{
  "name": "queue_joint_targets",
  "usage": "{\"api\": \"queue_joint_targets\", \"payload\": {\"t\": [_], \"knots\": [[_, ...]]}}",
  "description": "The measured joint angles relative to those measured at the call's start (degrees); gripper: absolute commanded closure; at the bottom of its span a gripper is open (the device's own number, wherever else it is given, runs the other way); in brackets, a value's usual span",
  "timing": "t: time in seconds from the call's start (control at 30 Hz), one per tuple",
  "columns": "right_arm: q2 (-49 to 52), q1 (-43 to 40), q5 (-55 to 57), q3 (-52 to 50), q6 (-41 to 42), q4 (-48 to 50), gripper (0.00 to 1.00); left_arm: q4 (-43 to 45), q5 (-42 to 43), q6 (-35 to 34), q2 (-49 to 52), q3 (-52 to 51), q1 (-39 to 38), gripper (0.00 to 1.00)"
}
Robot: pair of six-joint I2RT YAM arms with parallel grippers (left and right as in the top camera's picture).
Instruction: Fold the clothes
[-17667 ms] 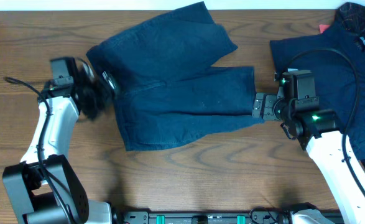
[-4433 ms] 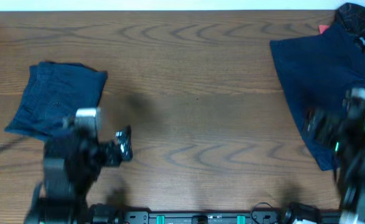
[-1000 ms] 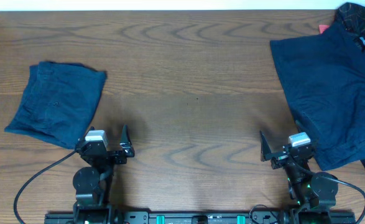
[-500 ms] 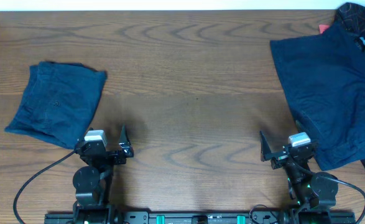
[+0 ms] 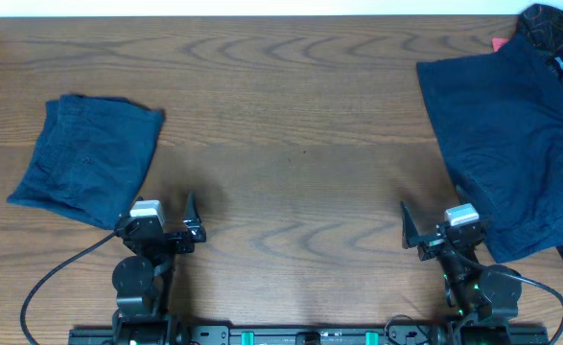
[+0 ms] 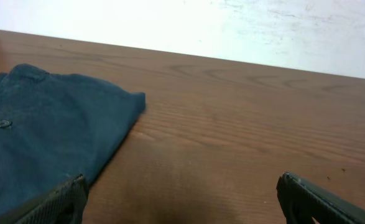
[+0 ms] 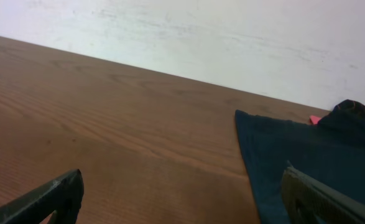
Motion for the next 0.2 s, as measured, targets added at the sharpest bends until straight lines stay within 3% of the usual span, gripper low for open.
{"api": "queue_joint_targets", "payload": {"t": [0.2], "knots": [[0.0, 0.0, 0.0, 0.0, 0.0, 0.0, 0.01, 0.0, 0.0, 0.0, 0.0, 0.0, 0.0, 0.02]]}}
